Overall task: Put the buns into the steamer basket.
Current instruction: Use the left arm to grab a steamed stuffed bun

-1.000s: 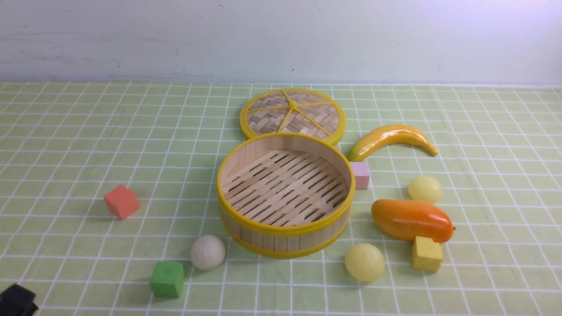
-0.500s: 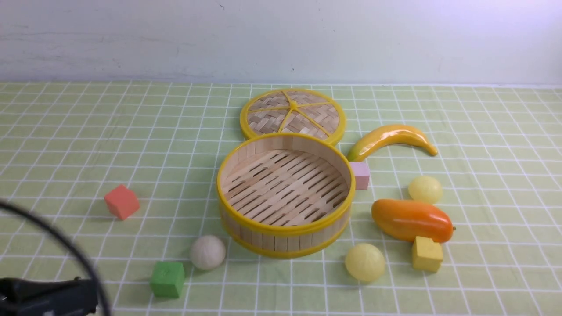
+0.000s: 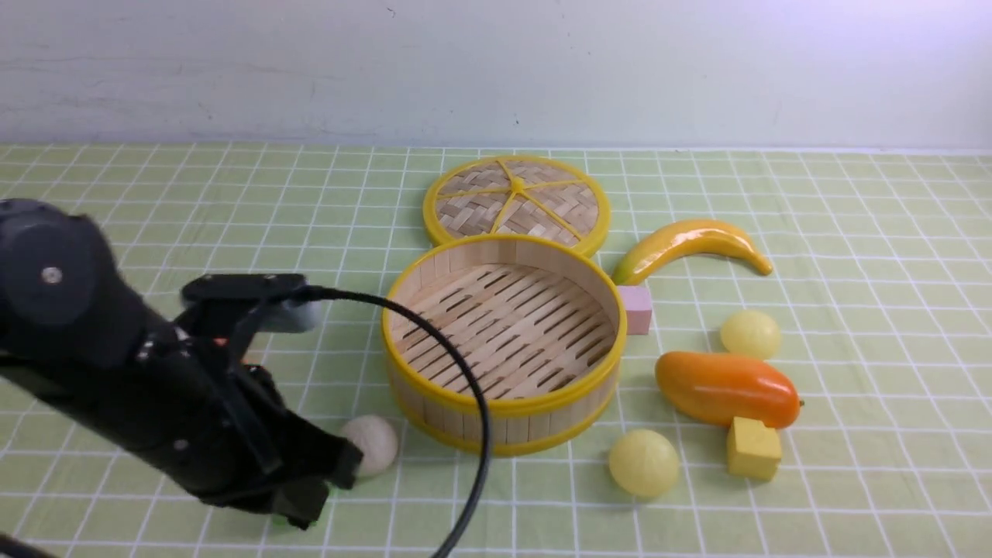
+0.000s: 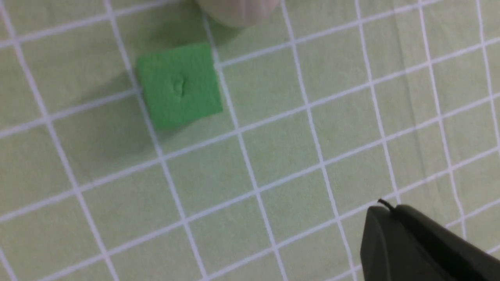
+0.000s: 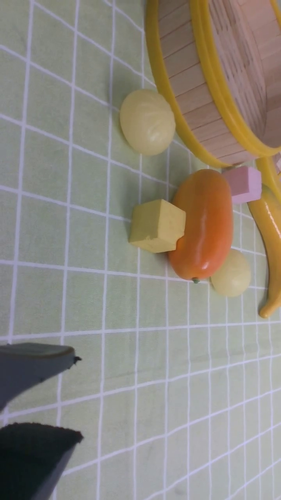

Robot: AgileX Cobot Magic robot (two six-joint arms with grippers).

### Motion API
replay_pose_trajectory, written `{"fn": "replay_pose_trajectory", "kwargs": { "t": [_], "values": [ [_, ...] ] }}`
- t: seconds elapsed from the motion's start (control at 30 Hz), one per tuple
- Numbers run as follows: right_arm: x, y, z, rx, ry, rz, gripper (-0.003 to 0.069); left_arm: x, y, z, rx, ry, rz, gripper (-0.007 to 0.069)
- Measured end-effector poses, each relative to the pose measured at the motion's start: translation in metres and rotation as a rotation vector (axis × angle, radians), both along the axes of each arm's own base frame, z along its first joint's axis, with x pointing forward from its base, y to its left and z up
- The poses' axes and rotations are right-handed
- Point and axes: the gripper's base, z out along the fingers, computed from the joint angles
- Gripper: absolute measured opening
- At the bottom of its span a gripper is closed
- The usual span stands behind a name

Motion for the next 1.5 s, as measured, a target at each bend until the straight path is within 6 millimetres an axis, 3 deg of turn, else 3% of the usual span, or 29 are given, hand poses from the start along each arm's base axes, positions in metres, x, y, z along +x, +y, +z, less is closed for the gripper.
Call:
{"fn": "replay_pose_trajectory", "kwargs": {
  "t": [0.13, 0.37, 0.47, 0.5, 0.63, 0.8, 1.07, 1.23, 1.3, 1.5],
  "values": [
    [0.000, 0.000, 0.000, 0.000, 0.000, 0.000, 0.0239, 0.025, -0.013, 0.000, 0.032, -0.042, -0.013, -0.0013],
    [0.000, 0.000, 0.000, 0.000, 0.000, 0.000, 0.0239, 0.060, -0.024, -0.018, 0.088, -0.042, -0.025, -0.0004],
    [0.000, 0.000, 0.000, 0.000, 0.000, 0.000, 0.0239, 0.069, -0.026, -0.032, 0.114, -0.044, -0.032, 0.0054],
    [0.000, 0.000, 0.000, 0.000, 0.000, 0.000, 0.0239, 0.072, -0.026, -0.038, 0.130, -0.046, -0.037, 0.0106],
    [0.000, 0.000, 0.000, 0.000, 0.000, 0.000, 0.0239, 0.078, -0.027, -0.045, 0.143, -0.072, -0.038, 0.0218],
    [0.000, 0.000, 0.000, 0.000, 0.000, 0.000, 0.0239, 0.086, -0.029, -0.051, 0.136, -0.111, -0.033, 0.0265],
    [0.000, 0.000, 0.000, 0.000, 0.000, 0.000, 0.0239, 0.092, -0.031, -0.068, 0.155, -0.089, -0.039, 0.0214],
    [0.000, 0.000, 0.000, 0.000, 0.000, 0.000, 0.0239, 0.092, -0.031, -0.069, 0.157, -0.089, -0.040, 0.0120],
    [0.000, 0.000, 0.000, 0.000, 0.000, 0.000, 0.0239, 0.092, -0.031, -0.070, 0.160, -0.083, -0.041, 0.0016],
    [0.000, 0.000, 0.000, 0.000, 0.000, 0.000, 0.0239, 0.089, -0.030, -0.069, 0.172, -0.058, -0.047, -0.0013]
  ]
}}
